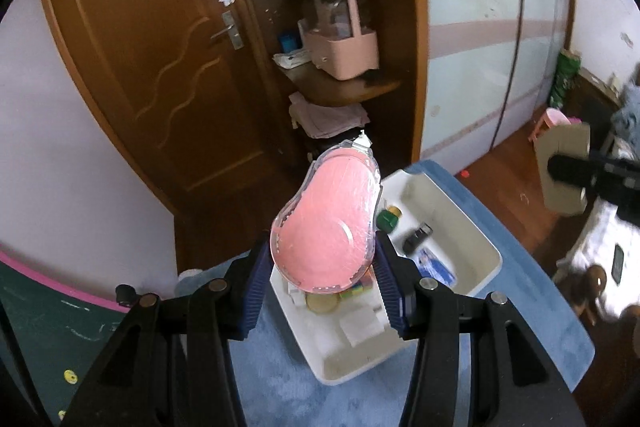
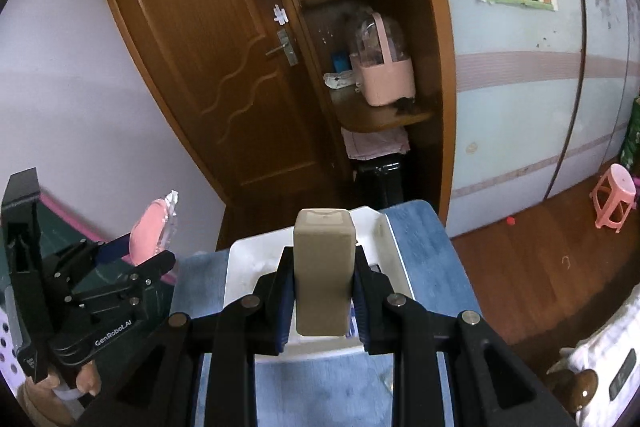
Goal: Organize rigid objects
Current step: 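Carry the pink item and beige block into the bin and open both tools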
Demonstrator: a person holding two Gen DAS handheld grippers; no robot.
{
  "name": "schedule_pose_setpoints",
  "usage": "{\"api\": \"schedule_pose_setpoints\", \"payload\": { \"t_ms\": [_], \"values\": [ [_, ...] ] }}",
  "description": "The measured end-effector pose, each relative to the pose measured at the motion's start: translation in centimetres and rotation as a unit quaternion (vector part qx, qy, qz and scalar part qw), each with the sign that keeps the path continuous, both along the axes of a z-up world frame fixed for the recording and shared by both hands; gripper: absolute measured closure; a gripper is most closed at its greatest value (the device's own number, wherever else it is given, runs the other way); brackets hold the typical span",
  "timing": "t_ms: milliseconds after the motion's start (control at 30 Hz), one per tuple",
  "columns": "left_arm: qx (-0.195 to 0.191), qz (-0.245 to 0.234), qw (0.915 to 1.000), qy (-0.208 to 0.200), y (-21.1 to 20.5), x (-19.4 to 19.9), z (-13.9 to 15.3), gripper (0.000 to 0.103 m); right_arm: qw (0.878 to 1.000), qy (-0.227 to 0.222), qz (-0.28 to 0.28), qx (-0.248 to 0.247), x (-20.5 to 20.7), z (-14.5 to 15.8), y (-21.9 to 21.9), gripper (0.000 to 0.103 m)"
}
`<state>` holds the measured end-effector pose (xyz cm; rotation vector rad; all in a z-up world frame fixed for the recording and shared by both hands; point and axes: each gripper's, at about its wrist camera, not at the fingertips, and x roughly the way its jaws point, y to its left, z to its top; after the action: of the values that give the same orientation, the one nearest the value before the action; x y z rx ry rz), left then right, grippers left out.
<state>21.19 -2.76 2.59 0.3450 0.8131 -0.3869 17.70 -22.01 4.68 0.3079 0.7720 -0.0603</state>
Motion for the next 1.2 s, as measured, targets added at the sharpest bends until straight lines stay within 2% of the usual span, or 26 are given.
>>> {"api": "schedule_pose_setpoints", "payload": {
  "t_ms": [133, 267, 433, 500, 600, 867, 1033, 1100, 1167, 1200],
  "values": [
    [-0.004, 0.007, 0.9998, 0.02, -1.0, 4.3, -2.9, 0.05, 0.999, 0.046, -0.004, 0.005, 4.6, -4.4, 0.1, 0.077],
    [0.012, 0.002, 0.998, 0.062, -2.0, 7.3, -8.1, 0.05, 0.994, 0.112, -0.003, 0.019, 7.5, -10.7, 1.0, 0.077],
    [0.047, -0.003, 0.9917, 0.119, -2.6, 9.8, -15.0, 0.05, 0.983, 0.18, 0.016, 0.032, 8.4, -18.1, 3.3, 0.077],
    [0.057, -0.004, 0.9894, 0.133, -2.7, 10.2, -16.7, 0.05, 0.977, 0.207, 0.024, 0.039, 8.5, -20.8, 4.0, 0.077],
    [0.064, -0.003, 0.9873, 0.145, -2.9, 10.8, -18.4, 0.05, 0.972, 0.23, 0.03, 0.047, 8.4, -23.1, 4.9, 0.077],
    [0.068, -0.007, 0.981, 0.181, -3.0, 11.9, -21.0, 0.05, 0.964, 0.257, 0.032, 0.053, 9.1, -25.5, 5.8, 0.077],
    [0.064, -0.004, 0.9813, 0.182, -2.9, 12.0, -21.2, 0.049, 0.968, 0.247, 0.037, 0.038, 8.9, -25.5, 6.4, 0.076],
    [0.058, -0.004, 0.9825, 0.177, -2.9, 11.8, -21.1, 0.049, 0.969, 0.241, 0.042, 0.036, 8.8, -25.3, 6.7, 0.071],
    [0.052, -0.001, 0.9825, 0.179, -2.8, 11.4, -20.9, 0.041, 0.972, 0.228, 0.044, 0.028, 8.6, -25.2, 7.2, 0.059],
    [0.047, 0.001, 0.9829, 0.178, -2.7, 11.2, -20.5, 0.04, 0.974, 0.219, 0.045, 0.024, 8.2, -24.7, 7.4, 0.057]
  ]
}}
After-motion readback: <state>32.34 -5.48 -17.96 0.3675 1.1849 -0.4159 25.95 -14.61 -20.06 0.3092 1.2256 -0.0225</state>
